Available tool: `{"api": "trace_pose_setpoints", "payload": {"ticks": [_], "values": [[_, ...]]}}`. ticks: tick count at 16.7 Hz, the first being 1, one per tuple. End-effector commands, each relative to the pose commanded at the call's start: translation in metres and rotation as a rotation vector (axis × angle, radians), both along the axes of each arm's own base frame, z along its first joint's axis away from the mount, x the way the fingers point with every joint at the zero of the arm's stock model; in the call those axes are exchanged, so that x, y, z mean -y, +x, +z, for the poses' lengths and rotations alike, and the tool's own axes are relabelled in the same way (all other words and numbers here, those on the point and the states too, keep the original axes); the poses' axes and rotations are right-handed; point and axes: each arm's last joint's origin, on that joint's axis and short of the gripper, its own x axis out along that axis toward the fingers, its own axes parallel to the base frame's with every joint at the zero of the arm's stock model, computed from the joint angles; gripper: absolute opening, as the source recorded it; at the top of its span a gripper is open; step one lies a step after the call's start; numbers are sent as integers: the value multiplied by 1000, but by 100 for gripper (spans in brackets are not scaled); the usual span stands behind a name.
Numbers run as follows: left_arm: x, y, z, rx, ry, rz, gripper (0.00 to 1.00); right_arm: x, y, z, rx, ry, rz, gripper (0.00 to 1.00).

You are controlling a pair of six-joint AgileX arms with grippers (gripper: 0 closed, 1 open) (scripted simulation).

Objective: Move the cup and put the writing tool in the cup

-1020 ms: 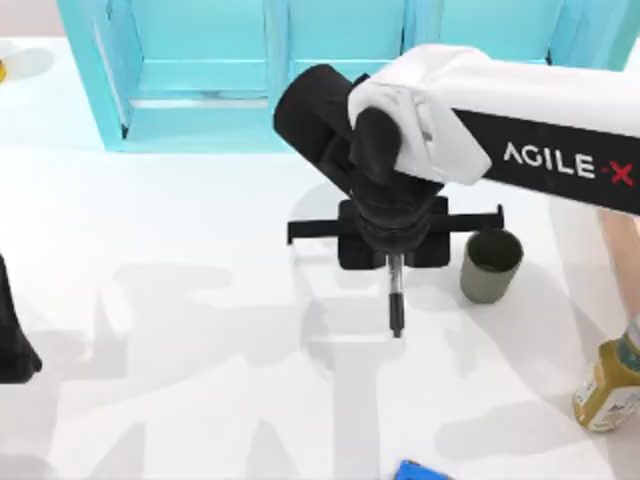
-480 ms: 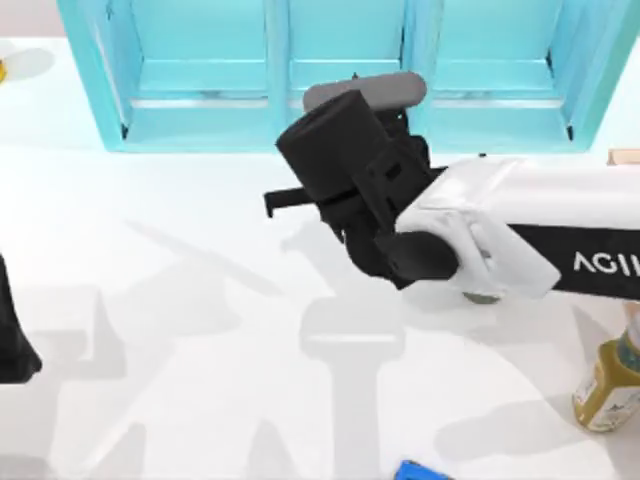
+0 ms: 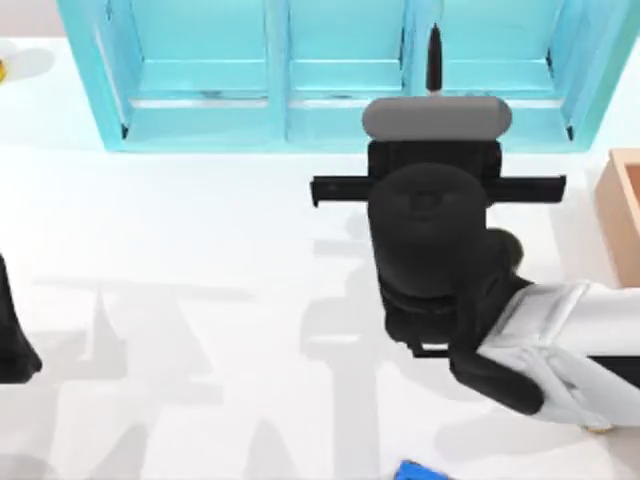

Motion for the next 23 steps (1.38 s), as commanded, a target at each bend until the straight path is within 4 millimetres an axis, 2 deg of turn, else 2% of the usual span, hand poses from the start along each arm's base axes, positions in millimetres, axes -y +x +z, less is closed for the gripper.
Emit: {"api": "trace_pose_setpoints", "payload": {"ticks": [5, 10, 16, 23], "values": [[0, 0, 0, 0, 0, 0, 100, 26, -30, 3, 129, 46, -119, 0], [0, 0, 0, 0, 0, 0, 100, 40, -44, 3, 166, 74, -176, 0], [0, 0, 0, 0, 0, 0, 100, 40, -42, 2, 165, 72, -181, 0], [0, 0, 0, 0, 0, 0, 100, 45, -24, -6, 167, 72, -180, 0]]}}
